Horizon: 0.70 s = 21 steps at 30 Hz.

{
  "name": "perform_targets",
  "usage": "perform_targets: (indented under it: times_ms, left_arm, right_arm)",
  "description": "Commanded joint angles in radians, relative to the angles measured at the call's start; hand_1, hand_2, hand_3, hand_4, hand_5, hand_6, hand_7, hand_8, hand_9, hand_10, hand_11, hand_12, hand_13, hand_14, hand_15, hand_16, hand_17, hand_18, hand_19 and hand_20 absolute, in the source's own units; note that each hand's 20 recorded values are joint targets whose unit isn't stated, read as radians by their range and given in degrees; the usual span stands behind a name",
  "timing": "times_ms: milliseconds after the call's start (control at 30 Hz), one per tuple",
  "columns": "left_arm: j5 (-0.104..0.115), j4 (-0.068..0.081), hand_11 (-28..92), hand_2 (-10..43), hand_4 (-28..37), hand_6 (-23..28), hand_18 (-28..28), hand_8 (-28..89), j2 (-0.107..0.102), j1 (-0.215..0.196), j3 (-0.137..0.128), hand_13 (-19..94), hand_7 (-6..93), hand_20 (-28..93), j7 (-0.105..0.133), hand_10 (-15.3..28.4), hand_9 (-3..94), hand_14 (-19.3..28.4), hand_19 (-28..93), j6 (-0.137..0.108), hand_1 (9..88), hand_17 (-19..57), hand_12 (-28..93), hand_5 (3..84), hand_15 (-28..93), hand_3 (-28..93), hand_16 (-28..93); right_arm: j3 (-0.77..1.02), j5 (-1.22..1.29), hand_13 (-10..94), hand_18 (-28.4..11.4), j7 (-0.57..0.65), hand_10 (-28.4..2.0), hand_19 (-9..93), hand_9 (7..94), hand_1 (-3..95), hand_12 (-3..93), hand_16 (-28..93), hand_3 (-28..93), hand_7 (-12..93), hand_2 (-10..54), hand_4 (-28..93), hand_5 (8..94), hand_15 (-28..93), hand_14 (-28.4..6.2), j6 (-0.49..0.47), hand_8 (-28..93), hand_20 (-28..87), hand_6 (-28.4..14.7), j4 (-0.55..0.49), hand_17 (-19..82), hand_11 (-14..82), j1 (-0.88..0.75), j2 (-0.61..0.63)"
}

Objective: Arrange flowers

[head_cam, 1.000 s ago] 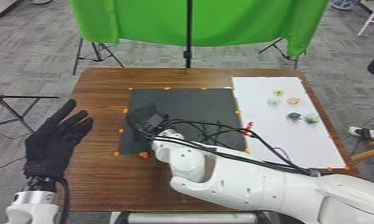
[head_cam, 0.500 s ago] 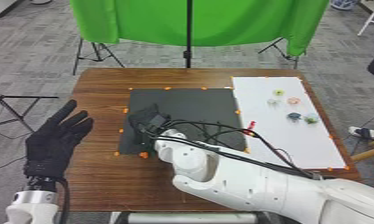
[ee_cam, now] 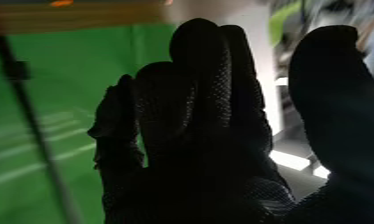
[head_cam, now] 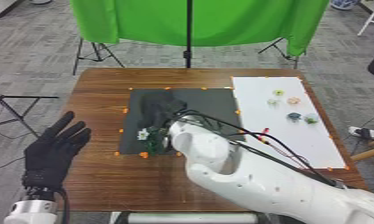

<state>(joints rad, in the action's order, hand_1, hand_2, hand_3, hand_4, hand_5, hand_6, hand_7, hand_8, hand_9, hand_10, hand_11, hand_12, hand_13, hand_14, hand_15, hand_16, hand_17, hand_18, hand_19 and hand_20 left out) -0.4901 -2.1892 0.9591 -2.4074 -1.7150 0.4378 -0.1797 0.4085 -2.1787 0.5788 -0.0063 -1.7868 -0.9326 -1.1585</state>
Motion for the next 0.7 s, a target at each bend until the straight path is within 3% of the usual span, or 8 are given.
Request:
perform_targets:
  times_ms: [33,133,200,300,433,700]
  left_arm:
    - [-0.011,0.002,23,4.5,-28.1,8.6,27.1,-9,0.038,-0.028,0.012,22,10.7,19,-0.009,20.3,35.2,27.7,51,0.013,21.8,-10.7,12,38.3,50,82,-7]
    - [-0.014,0.001,23,4.4,-28.2,8.6,27.1,-9,0.04,-0.033,0.009,22,10.8,19,-0.009,20.3,35.2,27.7,51,0.017,21.8,-10.8,12,38.3,50,82,-7]
    - [-0.025,0.004,23,4.4,-28.2,8.6,27.1,-9,0.062,-0.028,0.007,22,10.7,19,-0.029,20.3,35.2,27.7,51,0.025,21.7,-10.8,12,38.3,50,82,-7]
    - [-0.024,0.008,23,4.4,-28.2,8.5,27.1,-9,0.069,-0.037,0.014,22,10.8,19,-0.022,20.4,35.2,27.7,51,0.023,21.7,-10.7,12,38.2,50,82,-7]
    - [-0.024,0.014,23,4.3,-28.2,8.4,27.1,-9,0.078,-0.041,0.028,22,10.8,19,-0.018,20.4,35.2,27.7,51,0.028,21.4,-10.8,12,38.0,50,82,-7]
    - [-0.036,0.018,23,4.6,-28.3,8.1,27.0,-9,0.095,-0.032,0.035,22,11.2,19,-0.023,20.3,35.2,27.6,51,0.04,20.8,-10.8,12,37.8,50,82,-7]
  right_arm:
    - [0.228,0.071,67,-22.5,0.105,-10.7,81,78.3,37.3,20.1,21,73,15,-9.5,-28,70.1,77,-9.2,0.088,-12,50,0.4,-0.123,23,46.8,-0.101,0.228]
    - [0.324,0.075,66,-22.7,0.161,-11.1,81,77.9,37.6,19.4,21,73,15,-9.5,-28,69.8,77,-9.9,0.116,-12,50,0.1,-0.17,22,45.3,-0.17,0.312]
    - [0.402,0.109,65,-22.9,0.194,-11.2,81,77.1,37.7,18.8,20,73,14,-9.5,-28,69.0,76,-10.2,0.122,-12,50,-0.5,-0.199,22,43.5,-0.23,0.367]
    - [0.476,0.1,64,-23.1,0.242,-11.5,80,75.5,37.6,18.2,19,73,14,-9.5,-28,67.5,74,-10.9,0.13,-12,49,-1.0,-0.204,21,41.4,-0.298,0.431]
    - [0.564,0.091,62,-23.6,0.302,-13.2,79,72.7,37.4,16.5,16,73,14,-9.5,-28,64.6,71,-11.6,0.152,-12,48,-1.4,-0.198,21,36.4,-0.388,0.496]
    - [0.638,0.06,62,-24.4,0.406,-14.0,79,70.8,36.6,16.2,15,74,14,-9.5,-28,62.7,71,-12.2,0.142,-12,47,-1.8,-0.141,22,33.5,-0.455,0.535]
